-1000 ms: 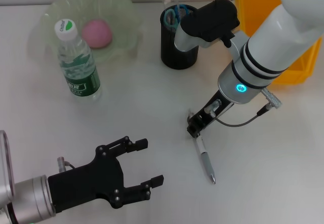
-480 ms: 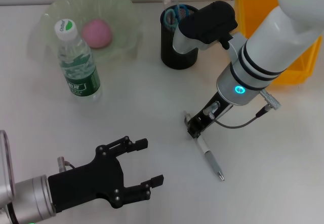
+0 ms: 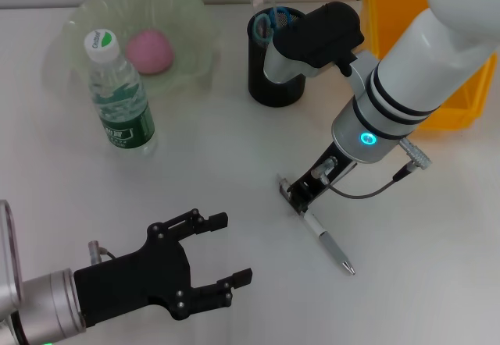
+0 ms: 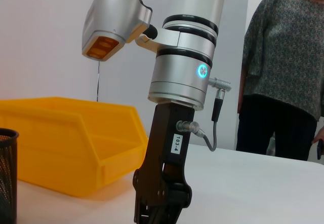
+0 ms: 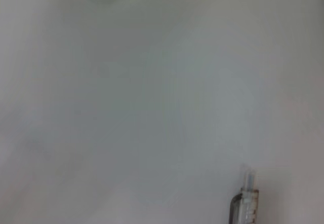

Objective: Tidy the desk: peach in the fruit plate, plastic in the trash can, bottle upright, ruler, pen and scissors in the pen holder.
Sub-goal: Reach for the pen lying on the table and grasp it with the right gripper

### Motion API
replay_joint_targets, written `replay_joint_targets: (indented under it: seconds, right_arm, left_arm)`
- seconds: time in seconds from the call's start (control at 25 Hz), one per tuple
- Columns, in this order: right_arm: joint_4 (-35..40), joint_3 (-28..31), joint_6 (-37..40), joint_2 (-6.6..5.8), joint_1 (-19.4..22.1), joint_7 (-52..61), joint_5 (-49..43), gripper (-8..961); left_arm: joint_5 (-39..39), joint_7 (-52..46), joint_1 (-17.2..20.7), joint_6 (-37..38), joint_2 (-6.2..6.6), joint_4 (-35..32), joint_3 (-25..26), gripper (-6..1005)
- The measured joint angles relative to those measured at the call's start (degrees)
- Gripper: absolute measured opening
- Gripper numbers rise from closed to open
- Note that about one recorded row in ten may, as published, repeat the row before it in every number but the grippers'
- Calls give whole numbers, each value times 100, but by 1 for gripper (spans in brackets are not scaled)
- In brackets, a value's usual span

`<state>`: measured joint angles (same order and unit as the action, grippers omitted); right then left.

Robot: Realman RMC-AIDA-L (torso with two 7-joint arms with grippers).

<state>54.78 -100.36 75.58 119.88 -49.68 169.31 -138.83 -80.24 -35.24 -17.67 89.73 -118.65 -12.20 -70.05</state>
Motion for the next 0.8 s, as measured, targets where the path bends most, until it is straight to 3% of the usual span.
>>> replay_joint_targets:
  seconds: [0.28, 0.48, 0.8]
  right_arm:
    - [-90, 1, -7, 0, -41, -2, 3, 116]
    - [-93, 63, 1, 0, -15, -3, 46, 131]
    - [-80, 59, -5, 1, -9, -3, 79, 243]
  left_arm:
    - [0, 0, 0, -16, 0, -12, 9, 801]
    - [8, 0, 0, -18, 1, -19, 4, 801]
    - [12, 0, 0, -20, -6, -28, -5, 801]
